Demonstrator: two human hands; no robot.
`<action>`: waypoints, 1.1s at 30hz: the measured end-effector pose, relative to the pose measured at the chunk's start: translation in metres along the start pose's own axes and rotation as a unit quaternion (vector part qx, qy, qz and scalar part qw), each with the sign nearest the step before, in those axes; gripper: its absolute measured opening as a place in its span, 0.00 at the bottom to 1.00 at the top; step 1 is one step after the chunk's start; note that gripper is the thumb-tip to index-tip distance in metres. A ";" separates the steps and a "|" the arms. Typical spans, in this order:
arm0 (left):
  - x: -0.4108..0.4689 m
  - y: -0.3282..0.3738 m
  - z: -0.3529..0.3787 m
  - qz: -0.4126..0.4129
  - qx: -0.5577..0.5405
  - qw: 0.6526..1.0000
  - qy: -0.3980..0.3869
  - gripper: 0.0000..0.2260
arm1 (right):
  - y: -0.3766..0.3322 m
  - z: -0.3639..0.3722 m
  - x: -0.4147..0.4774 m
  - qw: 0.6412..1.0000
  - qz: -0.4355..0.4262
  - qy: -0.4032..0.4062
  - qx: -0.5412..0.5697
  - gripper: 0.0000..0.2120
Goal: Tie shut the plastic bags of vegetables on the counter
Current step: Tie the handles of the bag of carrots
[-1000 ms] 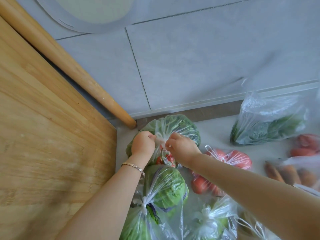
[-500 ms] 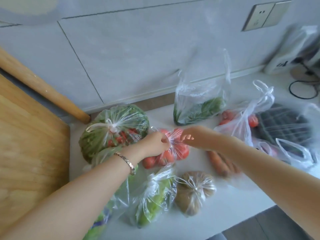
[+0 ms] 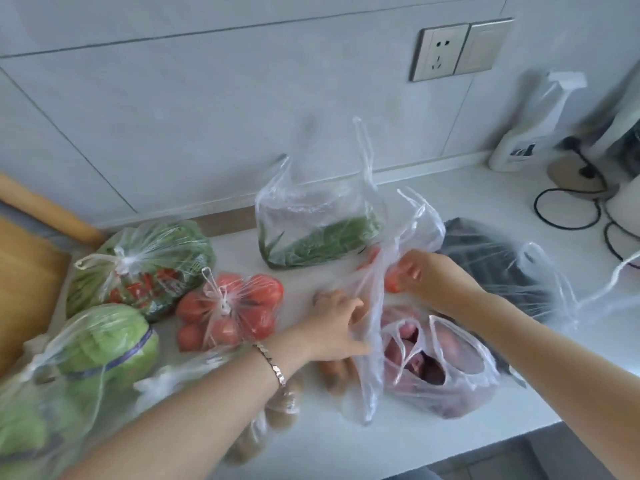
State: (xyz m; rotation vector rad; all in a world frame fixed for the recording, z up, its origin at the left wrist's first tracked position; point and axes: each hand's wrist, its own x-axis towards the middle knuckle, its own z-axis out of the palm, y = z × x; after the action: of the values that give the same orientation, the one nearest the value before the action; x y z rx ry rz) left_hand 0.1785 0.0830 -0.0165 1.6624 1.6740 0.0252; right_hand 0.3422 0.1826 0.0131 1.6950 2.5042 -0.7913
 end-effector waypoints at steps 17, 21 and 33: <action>-0.053 0.013 -0.040 -0.099 -0.062 0.984 0.134 0.20 | -0.004 0.015 0.026 0.979 -0.160 0.059 0.110 0.16; -0.057 0.005 -0.053 -0.092 -0.079 0.964 0.237 0.21 | -0.012 0.008 0.012 0.967 -0.167 0.118 0.156 0.17; -0.048 -0.035 -0.055 -0.047 0.157 0.935 0.314 0.16 | -0.027 0.026 -0.015 0.971 -0.153 0.031 0.179 0.14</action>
State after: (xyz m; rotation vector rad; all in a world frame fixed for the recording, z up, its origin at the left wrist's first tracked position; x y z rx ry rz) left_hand 0.1137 0.0627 0.0278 1.9350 2.3338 0.2824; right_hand 0.3179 0.1510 0.0059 1.4430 2.8489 -1.3051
